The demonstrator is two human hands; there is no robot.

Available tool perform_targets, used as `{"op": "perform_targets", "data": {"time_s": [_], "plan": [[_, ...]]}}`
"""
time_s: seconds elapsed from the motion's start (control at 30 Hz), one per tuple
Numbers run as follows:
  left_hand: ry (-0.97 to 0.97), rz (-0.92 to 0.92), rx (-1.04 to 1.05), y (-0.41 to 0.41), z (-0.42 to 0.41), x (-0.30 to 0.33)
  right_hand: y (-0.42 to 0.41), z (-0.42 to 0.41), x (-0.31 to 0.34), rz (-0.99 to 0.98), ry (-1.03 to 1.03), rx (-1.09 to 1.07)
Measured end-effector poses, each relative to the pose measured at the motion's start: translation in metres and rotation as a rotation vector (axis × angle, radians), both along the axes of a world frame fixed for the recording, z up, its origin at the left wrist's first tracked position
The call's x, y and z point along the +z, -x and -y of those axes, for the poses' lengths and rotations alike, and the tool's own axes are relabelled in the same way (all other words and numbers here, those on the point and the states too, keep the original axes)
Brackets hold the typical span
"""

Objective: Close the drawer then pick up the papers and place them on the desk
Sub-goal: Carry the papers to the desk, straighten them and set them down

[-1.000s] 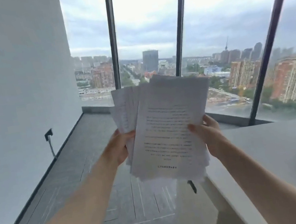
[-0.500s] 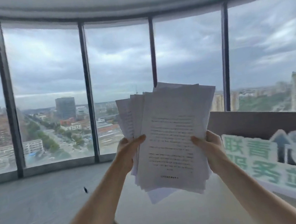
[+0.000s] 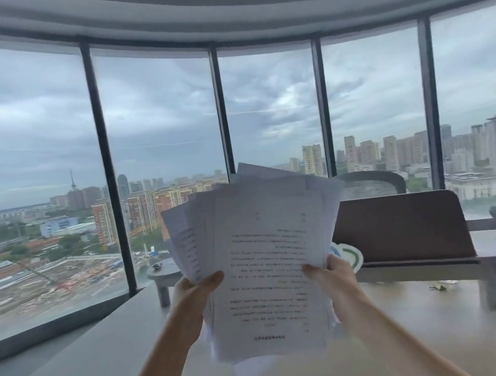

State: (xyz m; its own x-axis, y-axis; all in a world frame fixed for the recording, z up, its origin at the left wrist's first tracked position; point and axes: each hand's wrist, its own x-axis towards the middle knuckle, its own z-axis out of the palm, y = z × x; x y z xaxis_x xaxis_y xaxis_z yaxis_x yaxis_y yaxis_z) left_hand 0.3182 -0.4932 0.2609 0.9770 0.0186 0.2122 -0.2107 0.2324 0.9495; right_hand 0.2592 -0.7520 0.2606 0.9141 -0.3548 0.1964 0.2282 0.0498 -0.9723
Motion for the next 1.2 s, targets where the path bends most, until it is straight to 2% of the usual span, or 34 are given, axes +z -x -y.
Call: {"op": "perform_targets", "data": {"time_s": [0.3,0.57,0.8,1.2], "plan": [[0.064,-0.031,-0.182,0.022,0.059,-0.056,0.056,0.046,-0.046,0.017,-0.047,-0.01],[-0.022,-0.036,-0.307,0.044,0.085,-0.078,0.086,0.067,-0.089,-0.038,-0.068,-0.046],[-0.103,0.032,-0.32,0.042,0.098,-0.07,0.083,0.071,-0.079,0.033,-0.027,-0.042],[-0.098,0.102,-0.256,0.04,0.077,-0.045,0.066,0.064,-0.049,0.114,0.066,0.009]]}}
